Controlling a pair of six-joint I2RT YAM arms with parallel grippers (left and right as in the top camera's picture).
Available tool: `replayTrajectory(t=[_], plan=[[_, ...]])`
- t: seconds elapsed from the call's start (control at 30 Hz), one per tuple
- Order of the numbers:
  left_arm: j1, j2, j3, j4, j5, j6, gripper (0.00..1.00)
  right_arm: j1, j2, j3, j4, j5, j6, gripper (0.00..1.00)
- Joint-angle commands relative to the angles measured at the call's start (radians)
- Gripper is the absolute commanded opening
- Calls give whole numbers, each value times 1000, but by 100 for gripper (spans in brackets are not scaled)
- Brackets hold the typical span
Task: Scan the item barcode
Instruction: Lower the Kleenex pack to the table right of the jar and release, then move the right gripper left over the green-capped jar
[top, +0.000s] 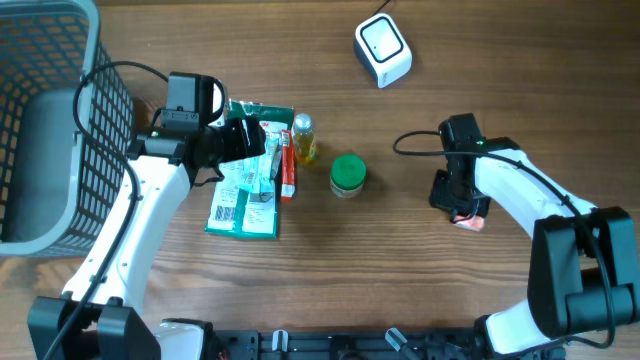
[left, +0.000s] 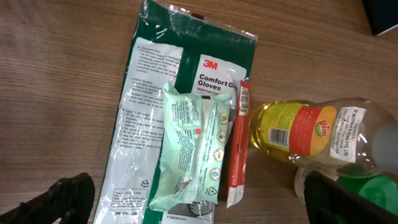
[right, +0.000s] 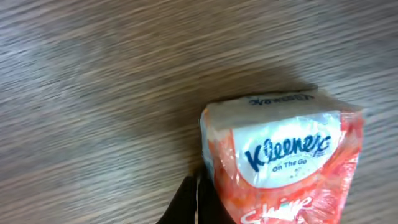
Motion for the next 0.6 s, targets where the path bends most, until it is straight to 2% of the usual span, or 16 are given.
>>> replayTrajectory(t=[0.0,0.17,0.33,0.37,0.4,0.5,0.57], plan=[[4,-2,10,3,11,-12,100,-12,4,17,-2,31,17,4],[4,-2,10,2,11,-12,100,-11,-79,165,-64,-262,-35,8],[4,-2,10,3,11,-12,100,28,-214,196,-48,-423,-31,27],[4,-2,10,3,11,-12,100,36,-224,196,-43,-455,-30,91],[4,-2,10,2,11,-12,100,45,-226,195,-39,-476,-31,100],[4,-2,10,3,11,-12,100,63,-223,187,-43,-489,-29,100],[4,-2,10,2,11,-12,100,86,-223,187,-58,-489,-29,92]])
